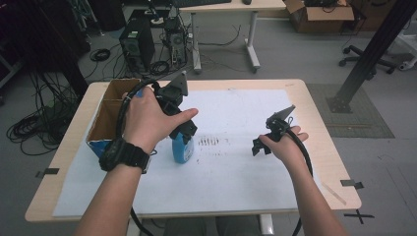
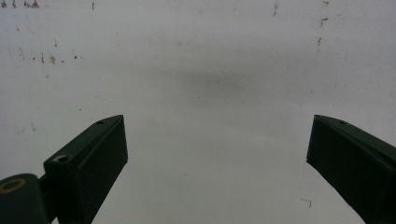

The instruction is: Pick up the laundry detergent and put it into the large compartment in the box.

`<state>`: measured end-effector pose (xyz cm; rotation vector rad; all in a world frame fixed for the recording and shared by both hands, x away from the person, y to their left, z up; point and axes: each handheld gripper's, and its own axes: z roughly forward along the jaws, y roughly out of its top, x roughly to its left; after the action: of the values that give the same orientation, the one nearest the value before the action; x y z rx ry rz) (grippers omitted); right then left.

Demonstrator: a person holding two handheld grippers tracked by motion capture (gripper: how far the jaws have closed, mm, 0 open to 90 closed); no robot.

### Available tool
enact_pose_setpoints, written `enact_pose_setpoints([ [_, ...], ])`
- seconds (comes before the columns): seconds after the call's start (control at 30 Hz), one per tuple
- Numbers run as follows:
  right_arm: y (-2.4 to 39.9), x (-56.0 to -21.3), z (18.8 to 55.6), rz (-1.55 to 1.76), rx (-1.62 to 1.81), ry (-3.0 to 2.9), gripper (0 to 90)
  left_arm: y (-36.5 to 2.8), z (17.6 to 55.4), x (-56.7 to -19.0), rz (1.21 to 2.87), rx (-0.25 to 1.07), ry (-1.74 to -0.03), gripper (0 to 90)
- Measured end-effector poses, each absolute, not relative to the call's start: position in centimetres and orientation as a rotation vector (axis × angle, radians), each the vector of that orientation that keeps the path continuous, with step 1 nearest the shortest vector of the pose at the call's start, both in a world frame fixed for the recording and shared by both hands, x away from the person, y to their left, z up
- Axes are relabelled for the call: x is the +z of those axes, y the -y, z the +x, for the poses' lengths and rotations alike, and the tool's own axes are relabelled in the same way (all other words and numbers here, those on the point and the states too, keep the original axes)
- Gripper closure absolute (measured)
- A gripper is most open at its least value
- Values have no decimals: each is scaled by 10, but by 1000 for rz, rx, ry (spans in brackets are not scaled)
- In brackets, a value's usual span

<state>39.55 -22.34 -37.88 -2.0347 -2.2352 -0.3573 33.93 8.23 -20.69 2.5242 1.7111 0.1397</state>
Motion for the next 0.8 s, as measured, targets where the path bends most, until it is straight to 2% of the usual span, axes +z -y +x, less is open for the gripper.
enact_pose_setpoints([
  [0.8, 223, -367, 396, -2021, -393, 2242, 46, -83, 343, -195, 2534, 151, -1717, 44],
])
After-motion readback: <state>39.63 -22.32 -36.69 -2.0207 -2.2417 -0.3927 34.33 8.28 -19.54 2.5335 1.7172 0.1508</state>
